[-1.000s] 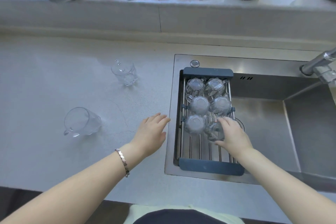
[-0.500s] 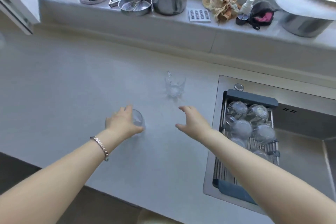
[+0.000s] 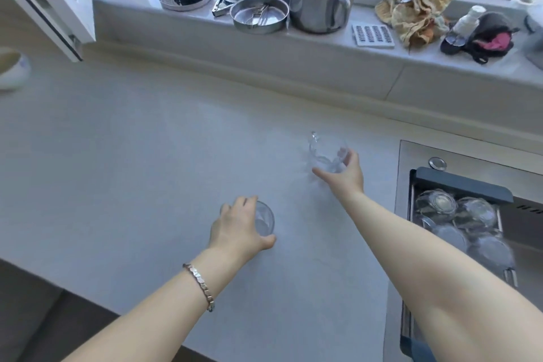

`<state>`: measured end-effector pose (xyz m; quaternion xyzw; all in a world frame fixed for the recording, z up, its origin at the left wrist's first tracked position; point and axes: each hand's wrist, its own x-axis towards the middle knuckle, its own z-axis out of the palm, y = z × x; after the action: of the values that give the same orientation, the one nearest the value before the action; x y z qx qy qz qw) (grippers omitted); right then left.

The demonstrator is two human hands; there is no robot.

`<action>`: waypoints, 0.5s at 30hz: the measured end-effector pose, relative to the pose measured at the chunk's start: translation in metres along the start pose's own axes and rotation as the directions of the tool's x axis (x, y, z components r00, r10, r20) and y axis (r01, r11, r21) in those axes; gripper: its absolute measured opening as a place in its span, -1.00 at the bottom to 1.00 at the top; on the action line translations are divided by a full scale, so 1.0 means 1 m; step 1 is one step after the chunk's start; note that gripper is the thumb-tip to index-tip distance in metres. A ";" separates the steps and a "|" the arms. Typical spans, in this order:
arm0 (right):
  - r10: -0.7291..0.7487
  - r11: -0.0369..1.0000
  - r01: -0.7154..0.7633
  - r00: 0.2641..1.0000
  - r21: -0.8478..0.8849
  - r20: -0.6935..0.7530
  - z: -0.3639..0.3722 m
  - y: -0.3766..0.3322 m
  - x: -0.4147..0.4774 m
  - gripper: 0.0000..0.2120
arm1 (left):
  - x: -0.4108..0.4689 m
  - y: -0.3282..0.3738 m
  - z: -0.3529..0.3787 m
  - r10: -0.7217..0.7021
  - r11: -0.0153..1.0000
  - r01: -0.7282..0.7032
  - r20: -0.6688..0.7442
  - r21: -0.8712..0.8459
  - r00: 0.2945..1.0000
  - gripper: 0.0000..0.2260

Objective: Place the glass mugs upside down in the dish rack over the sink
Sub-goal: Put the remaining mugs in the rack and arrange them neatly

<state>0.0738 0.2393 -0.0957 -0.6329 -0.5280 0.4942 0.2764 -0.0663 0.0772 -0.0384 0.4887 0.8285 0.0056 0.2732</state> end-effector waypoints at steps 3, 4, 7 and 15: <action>-0.050 0.998 0.051 0.998 -0.045 0.027 -0.019 0.013 -0.011 -0.41 | -0.002 0.005 0.002 -0.018 1.000 0.018 -0.026 -0.014 1.000 -0.27; -0.052 0.996 0.055 0.998 -0.066 0.040 -0.027 0.017 -0.016 -0.44 | -0.004 0.008 0.002 -0.022 1.000 0.022 -0.030 -0.017 0.999 -0.27; -0.033 0.990 0.045 0.995 -0.134 0.094 -0.046 0.029 -0.027 -0.42 | -0.009 0.022 0.005 -0.016 1.000 0.016 -0.021 -0.023 1.000 -0.27; -0.032 0.996 0.048 0.974 -0.070 0.222 -0.026 0.029 -0.021 -0.02 | -0.010 0.038 0.009 -0.015 0.999 0.016 0.019 -0.030 1.000 -0.25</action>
<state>0.1101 0.2154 -0.1043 -0.5733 -0.5863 0.5356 0.2019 -0.0276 0.0869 -0.0309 0.4781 0.8296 0.0114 0.2881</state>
